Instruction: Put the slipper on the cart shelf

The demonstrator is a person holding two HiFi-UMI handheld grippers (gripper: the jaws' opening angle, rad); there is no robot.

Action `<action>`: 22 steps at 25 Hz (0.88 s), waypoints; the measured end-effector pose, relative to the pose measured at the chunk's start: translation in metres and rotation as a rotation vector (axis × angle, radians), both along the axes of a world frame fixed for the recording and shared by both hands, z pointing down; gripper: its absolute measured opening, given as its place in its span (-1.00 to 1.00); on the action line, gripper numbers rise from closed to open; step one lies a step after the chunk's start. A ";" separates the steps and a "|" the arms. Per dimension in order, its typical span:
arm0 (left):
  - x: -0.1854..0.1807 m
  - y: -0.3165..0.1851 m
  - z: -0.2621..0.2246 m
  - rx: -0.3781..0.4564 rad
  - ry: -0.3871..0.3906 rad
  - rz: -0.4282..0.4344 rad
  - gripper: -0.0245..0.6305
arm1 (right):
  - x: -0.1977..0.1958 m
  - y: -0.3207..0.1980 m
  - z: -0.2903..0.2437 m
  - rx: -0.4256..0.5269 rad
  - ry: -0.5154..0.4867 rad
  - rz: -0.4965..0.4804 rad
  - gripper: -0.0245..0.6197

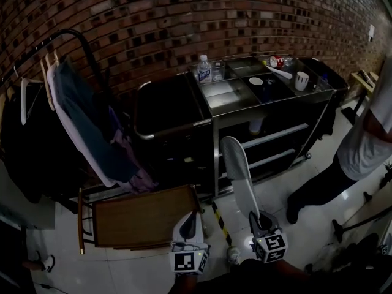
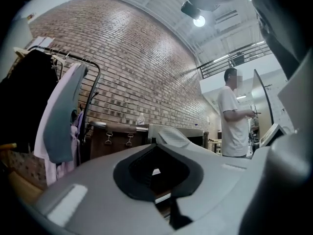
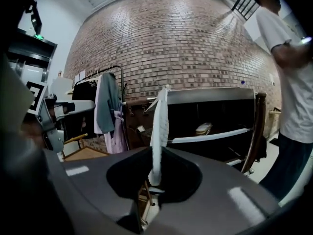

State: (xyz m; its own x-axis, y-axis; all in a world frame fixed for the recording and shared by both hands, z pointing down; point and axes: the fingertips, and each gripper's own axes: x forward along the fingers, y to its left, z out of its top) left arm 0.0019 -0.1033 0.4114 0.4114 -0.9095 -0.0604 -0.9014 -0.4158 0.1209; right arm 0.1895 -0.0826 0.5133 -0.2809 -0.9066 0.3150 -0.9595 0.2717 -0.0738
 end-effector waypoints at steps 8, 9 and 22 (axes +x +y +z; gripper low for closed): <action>0.056 -0.040 0.008 -0.007 -0.025 -0.025 -0.87 | 0.057 -0.038 0.023 -0.049 0.008 -0.005 -0.80; 0.060 -0.043 0.010 -0.010 -0.028 -0.029 -0.87 | 0.061 -0.042 0.027 -0.061 0.006 -0.008 -0.80; 0.076 -0.103 0.037 -0.059 -0.063 -0.081 -0.87 | 0.086 -0.155 0.056 -0.157 -0.123 -0.020 -0.80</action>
State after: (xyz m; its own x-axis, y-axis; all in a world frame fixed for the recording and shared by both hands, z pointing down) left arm 0.0781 -0.2060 0.4483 0.3373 -0.9412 0.0175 -0.9385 -0.3347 0.0852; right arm 0.2759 -0.2373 0.5697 -0.3430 -0.8429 0.4145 -0.9354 0.2661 -0.2328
